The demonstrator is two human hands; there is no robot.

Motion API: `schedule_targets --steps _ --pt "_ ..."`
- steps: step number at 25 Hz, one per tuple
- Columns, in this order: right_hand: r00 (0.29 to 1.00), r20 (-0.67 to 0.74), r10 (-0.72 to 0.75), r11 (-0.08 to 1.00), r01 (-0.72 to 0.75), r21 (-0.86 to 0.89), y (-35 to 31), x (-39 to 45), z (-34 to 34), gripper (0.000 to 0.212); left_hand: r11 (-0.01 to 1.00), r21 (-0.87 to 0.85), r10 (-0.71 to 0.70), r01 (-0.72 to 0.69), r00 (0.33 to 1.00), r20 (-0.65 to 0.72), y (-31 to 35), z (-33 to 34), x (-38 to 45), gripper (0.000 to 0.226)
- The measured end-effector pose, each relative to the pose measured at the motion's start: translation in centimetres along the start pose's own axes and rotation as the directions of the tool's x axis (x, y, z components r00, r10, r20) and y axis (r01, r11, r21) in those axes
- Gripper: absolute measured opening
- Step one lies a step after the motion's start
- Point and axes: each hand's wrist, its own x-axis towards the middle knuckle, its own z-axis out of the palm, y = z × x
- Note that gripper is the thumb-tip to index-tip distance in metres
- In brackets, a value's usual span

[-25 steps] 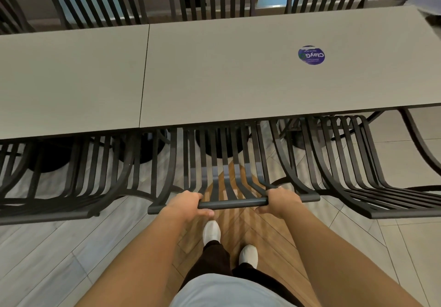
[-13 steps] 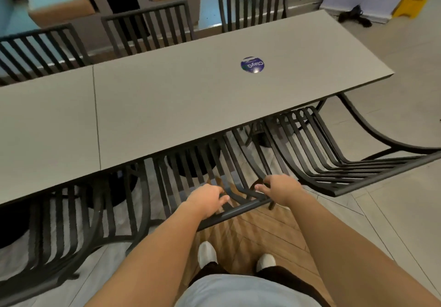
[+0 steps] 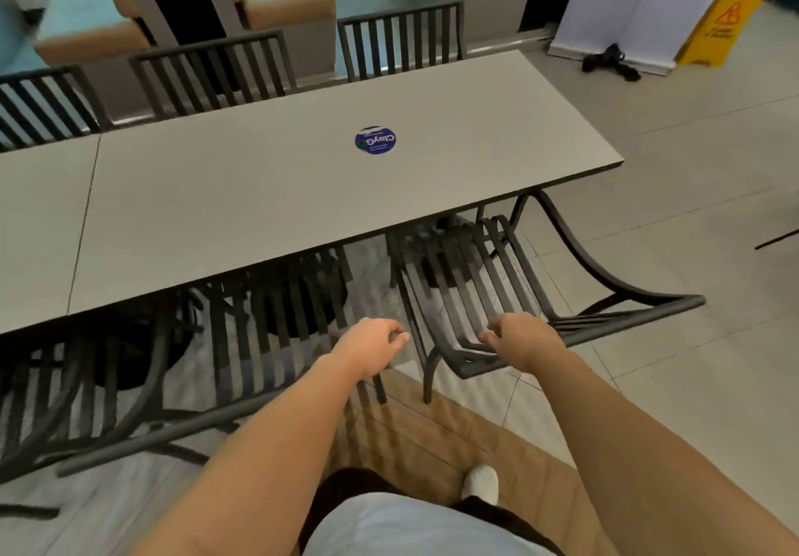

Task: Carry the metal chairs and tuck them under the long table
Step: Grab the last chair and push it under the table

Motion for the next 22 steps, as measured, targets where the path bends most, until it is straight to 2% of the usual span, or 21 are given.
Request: schedule_targets --steps 7,12,15,19,22 --pt "0.999 -0.004 0.054 0.998 -0.053 0.029 11.2 0.9 -2.6 0.045 1.0 -0.005 0.023 -0.023 0.999 0.045 9.6 4.6 3.7 0.041" --pt "0.996 0.02 0.087 0.996 -0.088 0.017 15.0 2.0 -3.6 0.045 0.997 0.035 0.066 -0.07 0.992 0.108 13.4 5.1 8.3 0.039" --pt "0.995 -0.011 0.097 0.994 -0.096 0.053 17.2 3.5 -4.5 0.044 0.995 0.047 0.076 -0.083 0.989 0.126 15.5 5.2 10.4 0.039" --pt "0.998 0.023 0.055 0.997 -0.056 0.047 20.1 6.1 -5.3 0.045 0.999 0.037 0.03 -0.034 0.993 0.117 17.5 6.2 11.3 0.039" --pt "0.996 0.083 -0.008 0.999 0.006 0.034 22.5 7.9 -5.6 0.058 0.999 0.049 -0.018 0.013 0.995 0.098 19.1 7.9 11.3 0.043"
